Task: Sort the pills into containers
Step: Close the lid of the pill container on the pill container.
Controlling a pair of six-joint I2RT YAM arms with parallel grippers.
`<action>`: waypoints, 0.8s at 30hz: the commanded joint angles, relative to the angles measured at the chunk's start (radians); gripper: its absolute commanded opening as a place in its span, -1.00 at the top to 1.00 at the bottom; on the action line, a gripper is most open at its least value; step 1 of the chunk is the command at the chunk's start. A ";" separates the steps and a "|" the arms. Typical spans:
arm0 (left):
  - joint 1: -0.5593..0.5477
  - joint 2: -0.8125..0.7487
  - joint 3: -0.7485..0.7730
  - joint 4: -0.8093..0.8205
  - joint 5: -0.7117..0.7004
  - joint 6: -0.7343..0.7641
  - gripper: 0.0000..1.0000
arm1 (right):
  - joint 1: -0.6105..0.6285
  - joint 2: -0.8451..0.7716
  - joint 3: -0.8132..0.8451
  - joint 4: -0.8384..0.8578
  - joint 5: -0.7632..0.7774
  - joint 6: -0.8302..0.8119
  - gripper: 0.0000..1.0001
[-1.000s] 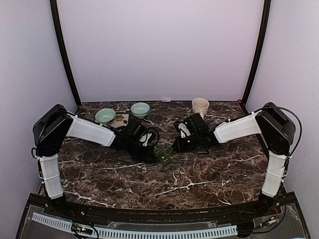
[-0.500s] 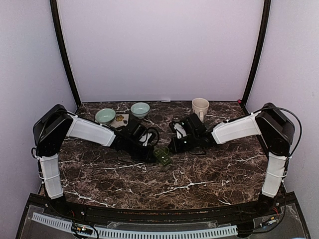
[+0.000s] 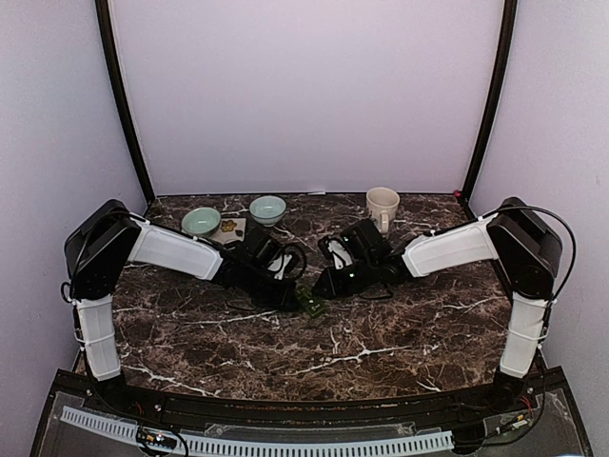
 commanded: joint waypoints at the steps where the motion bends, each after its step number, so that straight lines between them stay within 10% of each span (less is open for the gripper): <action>1: -0.009 0.005 0.022 -0.024 -0.007 0.013 1.00 | 0.012 -0.006 0.022 0.011 -0.046 0.009 0.61; 24: -0.014 0.009 0.022 -0.017 0.000 0.009 1.00 | 0.018 0.062 0.098 -0.086 -0.068 -0.046 0.46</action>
